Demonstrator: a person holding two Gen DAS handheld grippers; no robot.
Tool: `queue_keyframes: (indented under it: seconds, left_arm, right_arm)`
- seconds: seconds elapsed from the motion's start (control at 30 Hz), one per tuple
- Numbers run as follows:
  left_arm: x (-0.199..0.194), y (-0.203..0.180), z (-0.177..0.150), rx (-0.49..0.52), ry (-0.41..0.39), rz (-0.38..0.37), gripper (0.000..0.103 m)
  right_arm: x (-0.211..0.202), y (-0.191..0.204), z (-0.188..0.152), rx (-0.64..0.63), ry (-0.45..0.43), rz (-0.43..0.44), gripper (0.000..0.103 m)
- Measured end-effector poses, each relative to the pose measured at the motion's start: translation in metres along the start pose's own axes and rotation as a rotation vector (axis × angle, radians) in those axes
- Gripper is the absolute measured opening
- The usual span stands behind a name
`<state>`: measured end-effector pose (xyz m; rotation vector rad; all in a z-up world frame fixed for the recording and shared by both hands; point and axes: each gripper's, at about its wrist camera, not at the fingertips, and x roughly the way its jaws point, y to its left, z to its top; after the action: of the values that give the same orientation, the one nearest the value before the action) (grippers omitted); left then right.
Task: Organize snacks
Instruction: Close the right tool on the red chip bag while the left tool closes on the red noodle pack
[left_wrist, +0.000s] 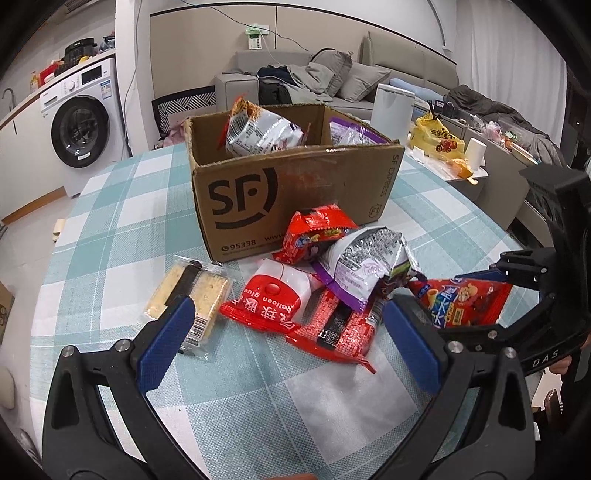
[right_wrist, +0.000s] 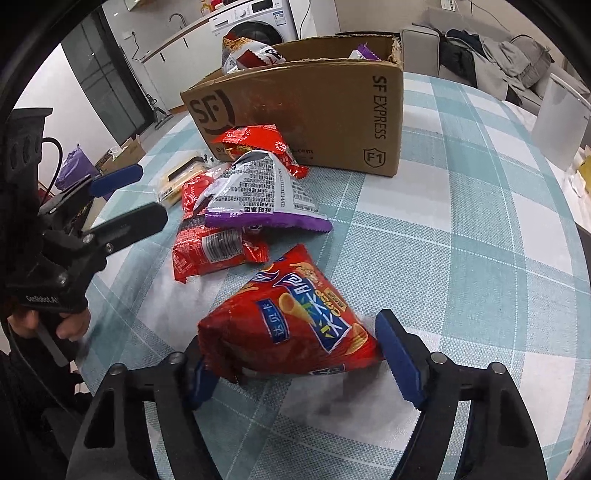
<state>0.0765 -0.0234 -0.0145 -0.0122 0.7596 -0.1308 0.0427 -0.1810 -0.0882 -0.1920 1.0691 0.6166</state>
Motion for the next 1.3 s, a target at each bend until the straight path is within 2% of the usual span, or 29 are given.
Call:
queue_keyframes:
  seconds: [0.2,0.23,0.47,0.6,0.67,0.73,0.8,1.03,1.3]
  left_arm:
    - [0.013,-0.004,-0.005,0.014,0.033,-0.012,0.102]
    - [0.015,-0.005,-0.005,0.016,0.036,-0.014,0.102]
    - [0.019,-0.012,-0.010,0.038,0.053,-0.036,0.102]
    - [0.020,-0.018,-0.012,0.058,0.057,-0.082,0.101]
    - [0.019,-0.020,-0.013,0.061,0.050,-0.117,0.096]
    - [0.020,-0.022,-0.014,0.059,0.057,-0.149,0.085]
    - [0.022,-0.023,-0.015,0.056,0.061,-0.172,0.079]
    - [0.034,-0.026,-0.014,0.051,0.091,-0.200,0.078]
    - [0.045,-0.032,-0.012,0.068,0.115,-0.191,0.078]
  right_arm:
    - [-0.003,0.000,0.001,-0.009,-0.036,0.036,0.070]
    - [-0.004,0.000,0.001,-0.008,-0.041,0.044,0.066]
    - [-0.015,-0.004,0.003,0.009,-0.080,0.070,0.065]
    - [-0.025,-0.008,0.004,0.025,-0.108,0.075,0.065]
    - [-0.029,-0.011,0.004,0.036,-0.118,0.071,0.065]
    - [-0.032,-0.014,0.004,0.043,-0.125,0.070,0.065]
    - [-0.033,-0.017,0.004,0.051,-0.130,0.071,0.065]
    - [-0.034,-0.020,0.004,0.057,-0.136,0.071,0.065]
    - [-0.031,-0.020,0.004,0.061,-0.129,0.076,0.065]
